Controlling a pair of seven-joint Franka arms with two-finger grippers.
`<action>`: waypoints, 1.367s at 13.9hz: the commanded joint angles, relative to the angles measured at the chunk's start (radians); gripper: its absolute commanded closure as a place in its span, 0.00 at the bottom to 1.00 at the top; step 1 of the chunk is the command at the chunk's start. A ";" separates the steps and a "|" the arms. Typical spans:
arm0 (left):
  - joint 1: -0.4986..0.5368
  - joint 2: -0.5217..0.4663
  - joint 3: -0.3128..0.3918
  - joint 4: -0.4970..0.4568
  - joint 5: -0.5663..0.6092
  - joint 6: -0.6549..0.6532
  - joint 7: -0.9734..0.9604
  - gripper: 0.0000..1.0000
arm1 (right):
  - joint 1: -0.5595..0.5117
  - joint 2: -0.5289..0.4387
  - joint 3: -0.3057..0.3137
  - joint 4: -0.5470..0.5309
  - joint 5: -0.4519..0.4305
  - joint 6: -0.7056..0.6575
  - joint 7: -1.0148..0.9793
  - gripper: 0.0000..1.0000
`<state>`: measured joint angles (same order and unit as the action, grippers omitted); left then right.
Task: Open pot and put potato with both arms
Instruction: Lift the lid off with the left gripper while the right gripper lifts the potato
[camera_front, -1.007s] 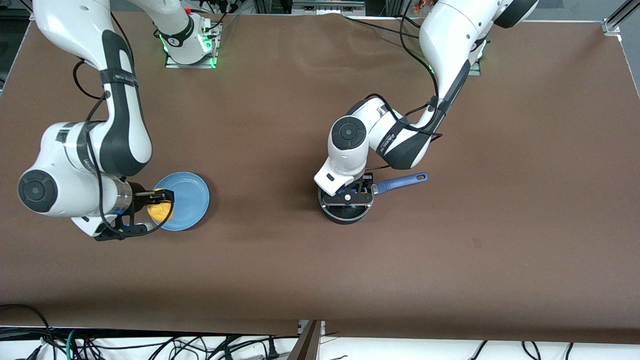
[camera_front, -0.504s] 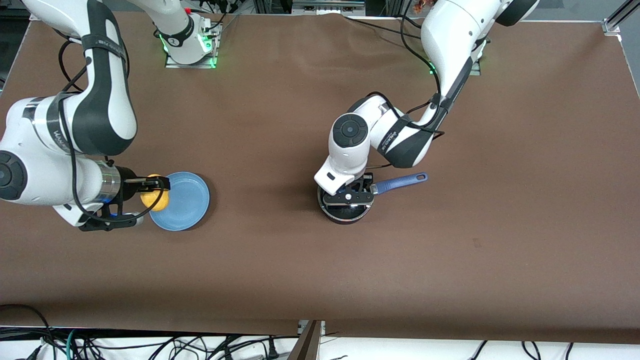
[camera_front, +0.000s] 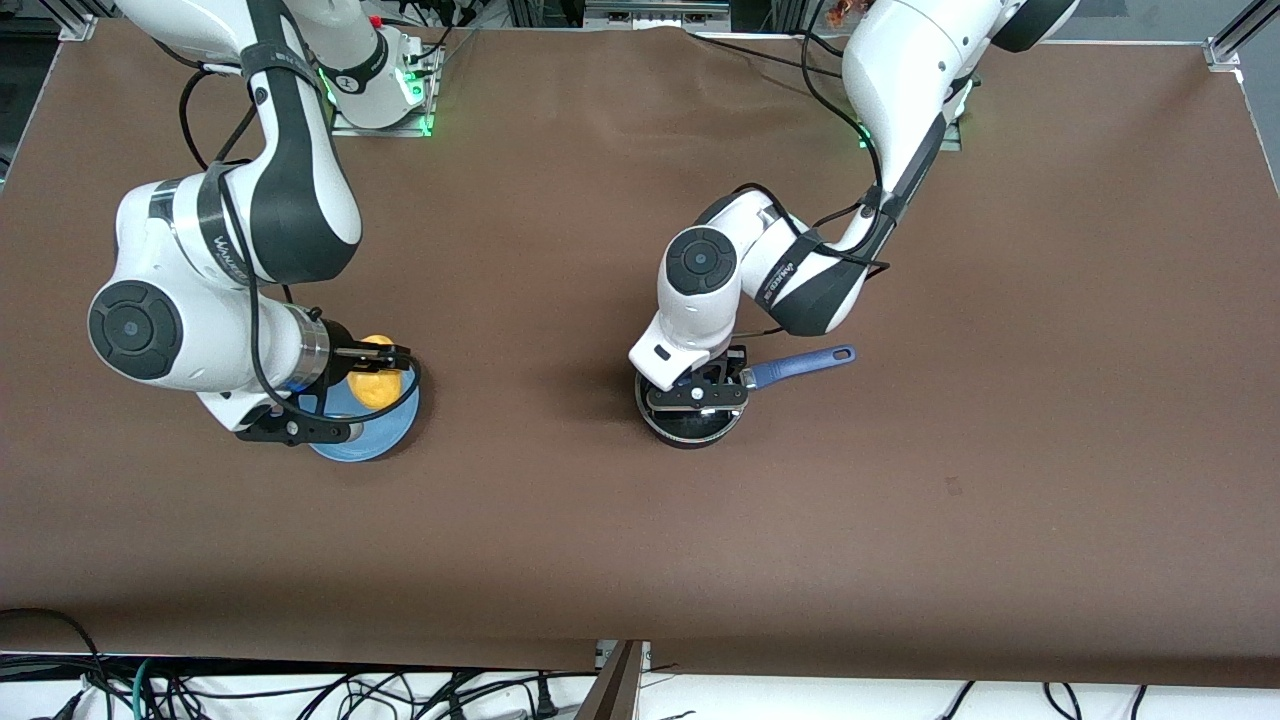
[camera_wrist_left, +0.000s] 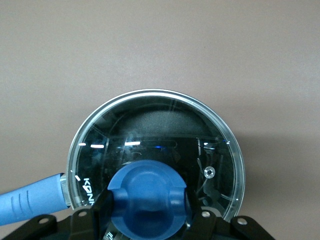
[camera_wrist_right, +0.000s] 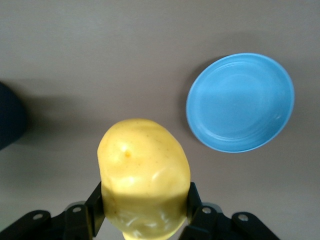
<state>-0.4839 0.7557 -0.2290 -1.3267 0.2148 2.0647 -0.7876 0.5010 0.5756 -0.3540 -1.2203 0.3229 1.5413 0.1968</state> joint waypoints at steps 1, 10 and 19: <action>0.011 -0.029 -0.007 -0.002 -0.014 -0.024 -0.002 0.50 | -0.010 0.006 -0.005 0.022 0.044 -0.015 0.027 0.63; 0.161 -0.173 -0.007 -0.012 -0.110 -0.150 0.303 0.51 | 0.017 0.009 -0.003 0.022 0.100 -0.006 0.128 0.63; 0.389 -0.317 0.258 -0.252 -0.242 -0.121 1.241 0.49 | 0.140 0.058 0.104 0.012 0.291 0.290 0.600 0.62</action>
<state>-0.0951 0.4973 -0.0468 -1.4795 0.0327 1.8945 0.2815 0.5880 0.6034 -0.2712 -1.2202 0.5907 1.7308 0.6508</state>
